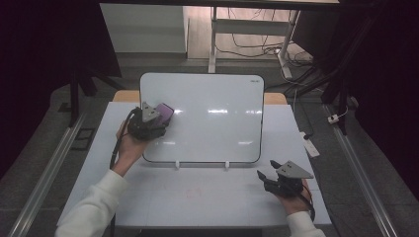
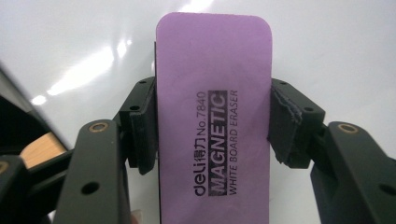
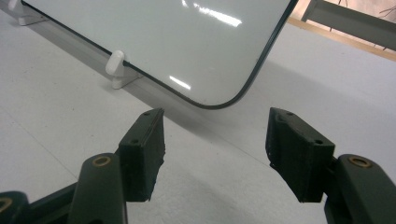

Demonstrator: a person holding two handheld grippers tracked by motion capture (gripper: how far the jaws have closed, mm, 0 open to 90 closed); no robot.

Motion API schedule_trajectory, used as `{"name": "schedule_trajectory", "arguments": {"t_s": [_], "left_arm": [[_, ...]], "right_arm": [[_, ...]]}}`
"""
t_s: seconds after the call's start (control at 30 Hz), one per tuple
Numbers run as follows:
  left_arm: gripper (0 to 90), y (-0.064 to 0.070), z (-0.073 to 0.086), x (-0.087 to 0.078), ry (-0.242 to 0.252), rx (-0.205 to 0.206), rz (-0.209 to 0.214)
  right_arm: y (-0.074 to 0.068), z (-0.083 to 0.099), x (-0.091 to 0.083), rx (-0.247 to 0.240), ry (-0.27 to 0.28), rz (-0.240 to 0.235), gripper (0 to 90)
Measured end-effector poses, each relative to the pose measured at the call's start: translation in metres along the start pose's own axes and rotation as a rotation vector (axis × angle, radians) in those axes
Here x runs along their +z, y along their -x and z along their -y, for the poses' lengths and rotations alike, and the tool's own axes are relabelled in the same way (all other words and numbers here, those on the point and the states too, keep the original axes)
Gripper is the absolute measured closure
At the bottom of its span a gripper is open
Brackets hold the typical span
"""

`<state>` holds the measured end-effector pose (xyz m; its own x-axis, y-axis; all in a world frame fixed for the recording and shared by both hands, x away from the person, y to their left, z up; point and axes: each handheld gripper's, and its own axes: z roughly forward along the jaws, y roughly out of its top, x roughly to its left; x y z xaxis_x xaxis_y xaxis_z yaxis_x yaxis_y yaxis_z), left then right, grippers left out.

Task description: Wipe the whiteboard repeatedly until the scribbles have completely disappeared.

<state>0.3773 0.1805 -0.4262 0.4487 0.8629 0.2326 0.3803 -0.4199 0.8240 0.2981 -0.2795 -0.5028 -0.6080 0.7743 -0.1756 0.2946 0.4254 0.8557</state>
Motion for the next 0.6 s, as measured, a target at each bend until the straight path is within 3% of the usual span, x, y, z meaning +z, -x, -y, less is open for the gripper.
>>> {"name": "schedule_trajectory", "arguments": {"t_s": [0.2, 0.33, 0.6], "left_arm": [[40.8, -0.019, -0.004, -0.004, 0.017, -0.064, -0.005], [40.7, -0.012, -0.001, -0.003, 0.002, -0.032, -0.006], [40.7, 0.001, 0.013, -0.003, -0.008, -0.028, 0.036]], "right_arm": [[0.000, 0.000, 0.000, -0.001, -0.002, 0.000, 37.1], [0.001, 0.000, 0.000, 0.002, 0.001, 0.000, 37.1], [0.000, 0.000, 0.000, 0.002, -0.001, -0.003, 37.1]]}}
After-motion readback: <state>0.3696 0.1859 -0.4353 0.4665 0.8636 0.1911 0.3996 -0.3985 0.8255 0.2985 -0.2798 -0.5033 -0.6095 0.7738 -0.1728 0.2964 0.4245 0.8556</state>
